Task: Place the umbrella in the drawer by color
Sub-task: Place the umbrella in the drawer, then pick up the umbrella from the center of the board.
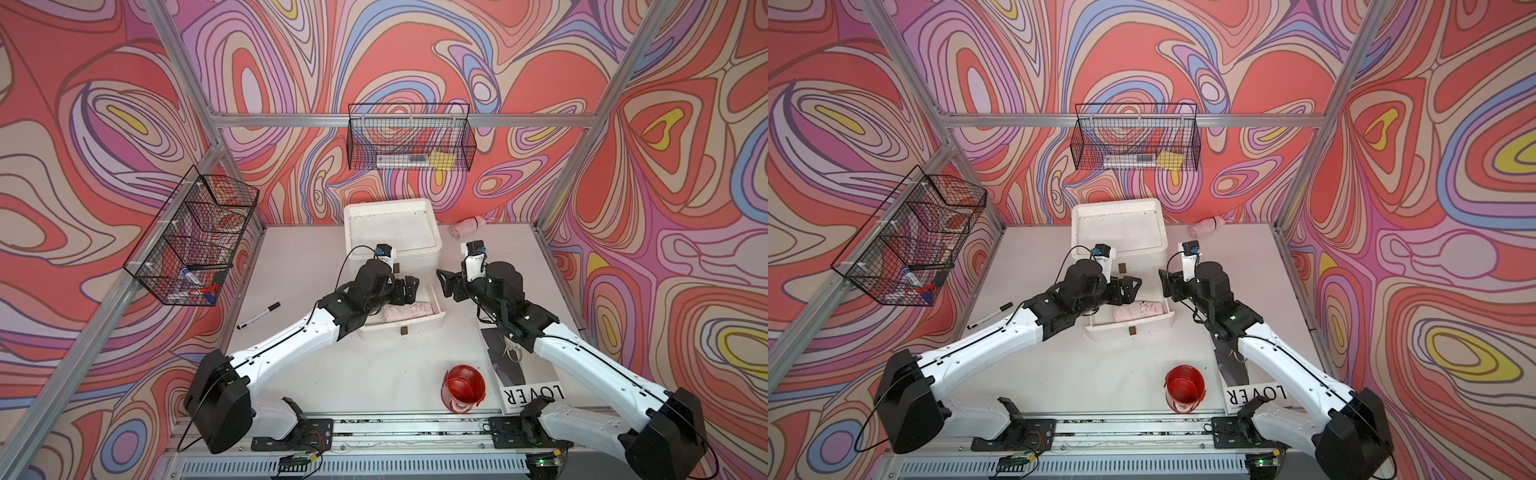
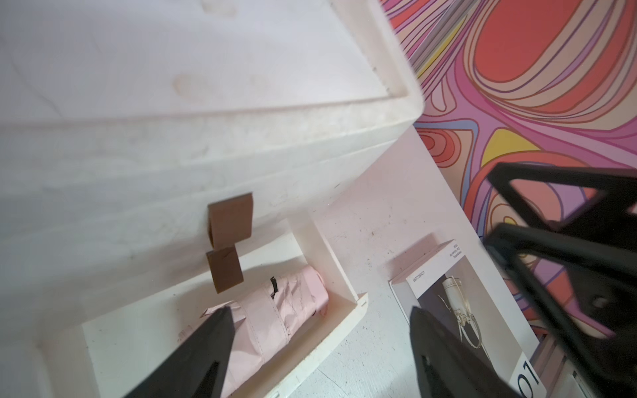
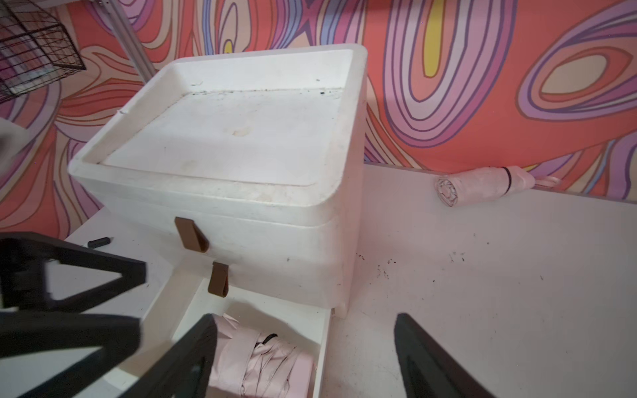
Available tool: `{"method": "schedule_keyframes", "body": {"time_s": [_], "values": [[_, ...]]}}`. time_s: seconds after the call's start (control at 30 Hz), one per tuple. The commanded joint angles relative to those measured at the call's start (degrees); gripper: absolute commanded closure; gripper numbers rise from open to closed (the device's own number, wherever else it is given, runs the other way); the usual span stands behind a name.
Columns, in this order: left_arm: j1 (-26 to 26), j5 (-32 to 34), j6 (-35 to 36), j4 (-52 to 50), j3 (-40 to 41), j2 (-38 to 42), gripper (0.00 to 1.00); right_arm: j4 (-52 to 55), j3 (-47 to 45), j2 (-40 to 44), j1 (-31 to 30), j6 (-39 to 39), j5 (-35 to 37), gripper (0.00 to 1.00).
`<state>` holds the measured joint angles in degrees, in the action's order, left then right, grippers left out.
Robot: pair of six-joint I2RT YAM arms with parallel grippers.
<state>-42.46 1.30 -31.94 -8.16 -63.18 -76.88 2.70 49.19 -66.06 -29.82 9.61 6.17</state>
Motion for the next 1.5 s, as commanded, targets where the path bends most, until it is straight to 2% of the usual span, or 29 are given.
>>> {"method": "schedule_keyframes", "body": {"time_s": [0.0, 0.1, 0.2, 0.3, 0.43, 0.53, 0.63, 0.73, 0.9, 1.03, 1.13, 1.2, 1.4, 1.47], "values": [[-0.17, 0.71, 7.53, -11.68, -6.49, 4.00, 0.08, -2.95, -0.71, -2.67, 4.27, 4.62, 4.61, 0.16], [-0.17, 0.81, 14.66, -17.81, -11.52, 5.99, 0.06, -5.96, 0.32, -8.27, 11.06, 8.72, 3.25, 0.16], [-0.17, 1.98, 21.77, -19.50, -12.40, 9.52, 0.04, -6.65, 5.77, -18.07, 16.91, 12.02, -0.79, 0.16], [-0.17, 4.65, 27.22, -17.18, -8.97, 14.60, 0.03, -6.40, 13.59, -28.39, 21.58, 16.39, -6.89, 0.16], [-0.17, 7.03, 31.28, -9.08, 0.74, 22.32, 0.02, -5.95, 24.83, -41.83, 25.63, 23.37, -14.64, 0.16], [-0.17, 8.23, 32.31, -2.14, 7.67, 26.59, 0.01, -4.26, 33.81, -51.21, 27.80, 30.65, -19.15, 0.16], [-0.17, 9.31, 29.63, -0.34, 10.34, 28.31, 0.01, -3.21, 40.52, -58.41, 29.18, 37.04, -20.00, 0.15], [-0.17, 6.48, 29.14, -1.23, 10.01, 28.65, 0.01, -2.57, 46.78, -64.45, 29.55, 39.25, -19.62, 0.16], [-0.17, 6.39, 28.50, -0.77, 10.30, 29.50, 0.01, -0.42, 60.12, -75.09, 30.00, 40.53, -25.37, 0.18], [-0.17, 6.52, 28.65, -0.45, 10.55, 29.53, 0.01, 1.79, 67.30, -81.42, 30.00, 41.55, -24.29, 0.23], [-0.17, 7.13, 28.93, -0.71, 10.40, 29.16, 0.01, 5.88, 73.94, -86.13, 30.00, 42.62, -24.53, 0.29], [-0.17, 7.31, 29.03, -0.71, 10.44, 28.85, 0.01, 5.40, 74.86, -87.65, 30.09, 44.36, -25.16, 0.38], [-0.17, 7.58, 29.04, -1.06, 10.29, 28.20, 0.01, -7.81, 62.02, -81.85, 32.08, 50.95, -24.51, 0.99], [-0.17, 7.50, 28.74, -1.22, 10.26, 28.09, 0.01, -10.84, 57.47, -78.02, 33.16, 49.75, -24.06, 1.00]]}}
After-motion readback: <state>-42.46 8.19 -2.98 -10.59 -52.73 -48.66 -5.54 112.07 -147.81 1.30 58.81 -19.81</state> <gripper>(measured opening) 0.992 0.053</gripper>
